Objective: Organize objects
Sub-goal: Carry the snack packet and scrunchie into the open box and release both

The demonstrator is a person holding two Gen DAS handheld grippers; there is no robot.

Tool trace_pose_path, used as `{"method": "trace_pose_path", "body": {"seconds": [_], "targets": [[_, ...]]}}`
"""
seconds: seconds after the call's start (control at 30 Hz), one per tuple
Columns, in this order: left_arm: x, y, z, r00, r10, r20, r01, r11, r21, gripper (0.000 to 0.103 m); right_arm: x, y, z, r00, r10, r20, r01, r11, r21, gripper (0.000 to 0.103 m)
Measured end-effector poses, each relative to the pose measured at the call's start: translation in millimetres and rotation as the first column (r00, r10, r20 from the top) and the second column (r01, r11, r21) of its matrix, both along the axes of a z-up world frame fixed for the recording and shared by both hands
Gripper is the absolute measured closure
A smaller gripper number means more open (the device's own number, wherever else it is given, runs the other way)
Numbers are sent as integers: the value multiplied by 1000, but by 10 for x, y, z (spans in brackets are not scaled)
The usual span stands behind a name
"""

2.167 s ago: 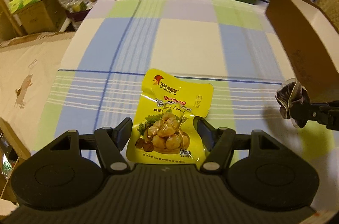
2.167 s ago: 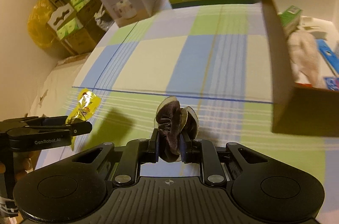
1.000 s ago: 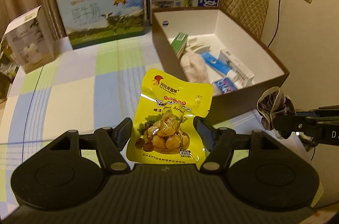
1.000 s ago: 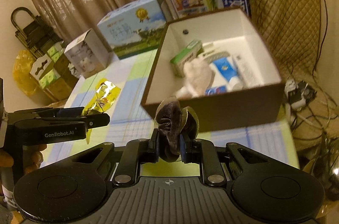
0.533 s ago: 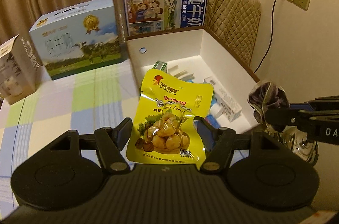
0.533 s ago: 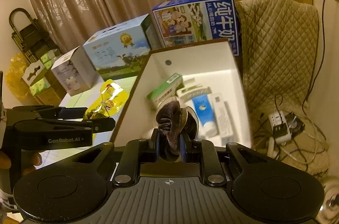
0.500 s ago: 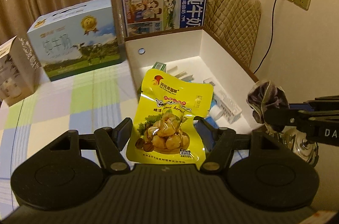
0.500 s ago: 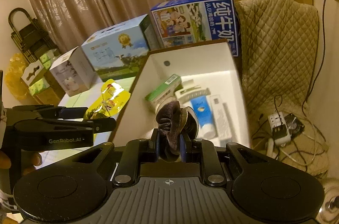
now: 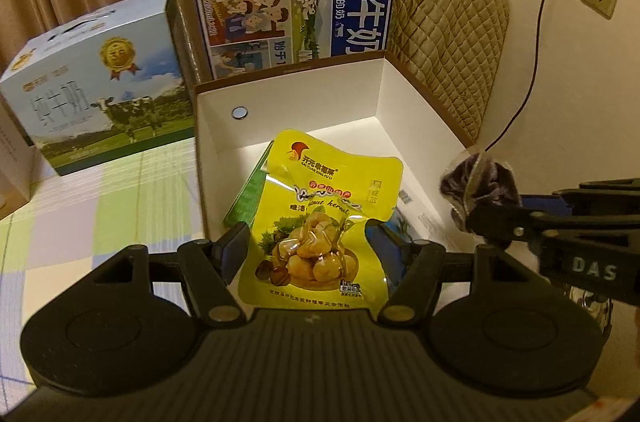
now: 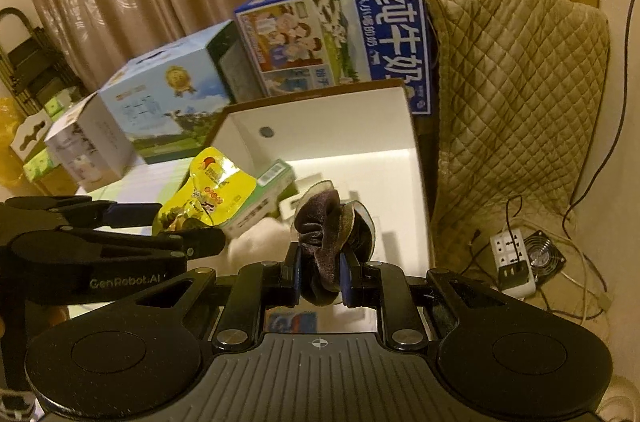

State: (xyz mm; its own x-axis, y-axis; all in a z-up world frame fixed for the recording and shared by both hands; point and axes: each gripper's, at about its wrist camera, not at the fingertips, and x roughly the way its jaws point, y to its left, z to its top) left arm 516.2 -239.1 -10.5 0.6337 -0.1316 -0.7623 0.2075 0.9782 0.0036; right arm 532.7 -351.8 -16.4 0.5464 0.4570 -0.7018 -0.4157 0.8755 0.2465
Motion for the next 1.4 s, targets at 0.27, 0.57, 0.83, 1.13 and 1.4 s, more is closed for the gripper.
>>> {"method": "trace_pose_path", "body": {"seconds": [0.27,0.57,0.83,1.13,1.4], "targets": [[454,-115,-154,999,24,-38,-24,1000,-18,39,434,65,-147,1000,-7,-13,7,1000,-19,88],[825,-204,-287,998,51,-38,-52,998,-22,38,701,59,-236,999,-25,-24,24,1000,-12,87],[927,-128,-326,997,67,-32,-68,997,-22,19,752,77,-290,999,-16,-35,16,1000,0,87],[855,21,-277,996,86,-25,-86,996,-4,12,752,198,-260,999,23,-22,-22,1000,6,67],[634,196,-144,994,113,-9,-113,994,0,8,597,135,-186,1000,8,11,-8,999,36,55]]}}
